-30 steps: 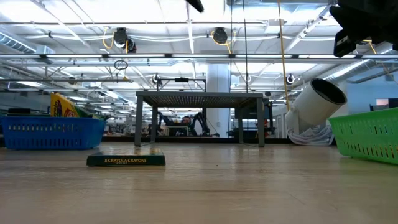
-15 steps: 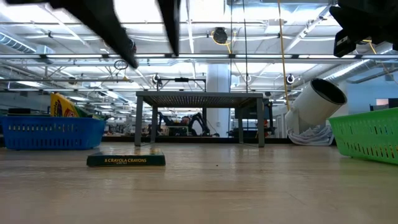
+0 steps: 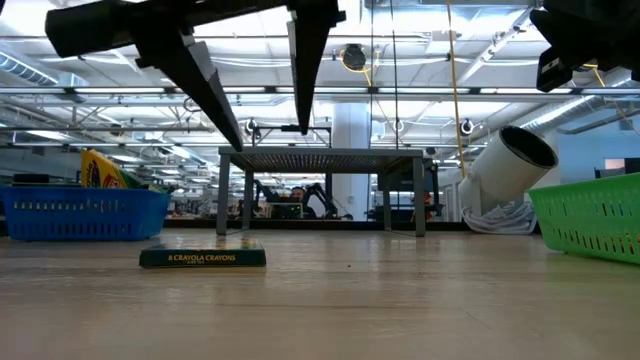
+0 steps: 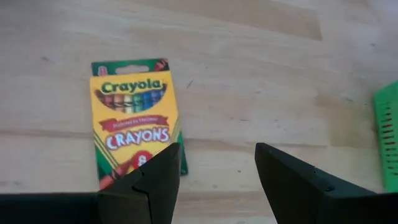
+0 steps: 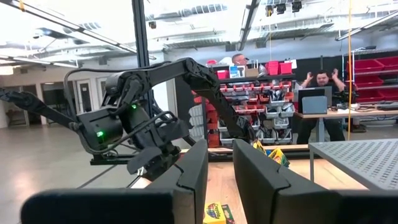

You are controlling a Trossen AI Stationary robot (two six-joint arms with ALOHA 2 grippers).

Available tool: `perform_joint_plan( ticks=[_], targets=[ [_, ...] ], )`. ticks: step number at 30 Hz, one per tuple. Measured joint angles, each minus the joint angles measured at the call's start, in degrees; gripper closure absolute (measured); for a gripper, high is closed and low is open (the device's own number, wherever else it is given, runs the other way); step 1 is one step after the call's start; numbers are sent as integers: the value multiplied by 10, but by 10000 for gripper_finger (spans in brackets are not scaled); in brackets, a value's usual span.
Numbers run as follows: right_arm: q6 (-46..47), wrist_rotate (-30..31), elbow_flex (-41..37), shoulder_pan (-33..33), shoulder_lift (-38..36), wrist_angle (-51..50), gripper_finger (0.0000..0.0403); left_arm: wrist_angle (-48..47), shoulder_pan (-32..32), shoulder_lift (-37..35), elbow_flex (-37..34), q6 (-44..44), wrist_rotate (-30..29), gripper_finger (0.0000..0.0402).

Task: Pick & Place Office Desk Supplies
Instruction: Put the yellow crayon box into the blue bin

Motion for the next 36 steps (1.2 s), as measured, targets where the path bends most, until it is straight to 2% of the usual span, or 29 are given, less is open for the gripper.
perform_joint_plan(
  ticks=[7,11,15,18,19,20,26,32,36],
  targets=[
    [0,0,0,0,0,0,337,-5,33,0,0,78,9,188],
    [0,0,0,0,0,0,337,-2,52,0,0,44,71,176],
    [0,0,0,0,0,0,337,-2,66,-1,0,48,99,110],
    [0,0,0,0,0,0,336,-2,65,0,0,36,75,30],
    [0,0,0,0,0,0,337,-3,63,-1,0,25,63,17],
    [0,0,0,0,0,0,337,-2,60,-1,0,15,58,12],
    [0,0,0,0,0,0,337,9,43,-1,-32,-33,57,52],
    [0,0,0,0,0,0,337,55,33,-1,-89,-55,67,9],
    [0,0,0,0,0,0,337,74,33,-1,-108,-57,72,11]
  ],
)
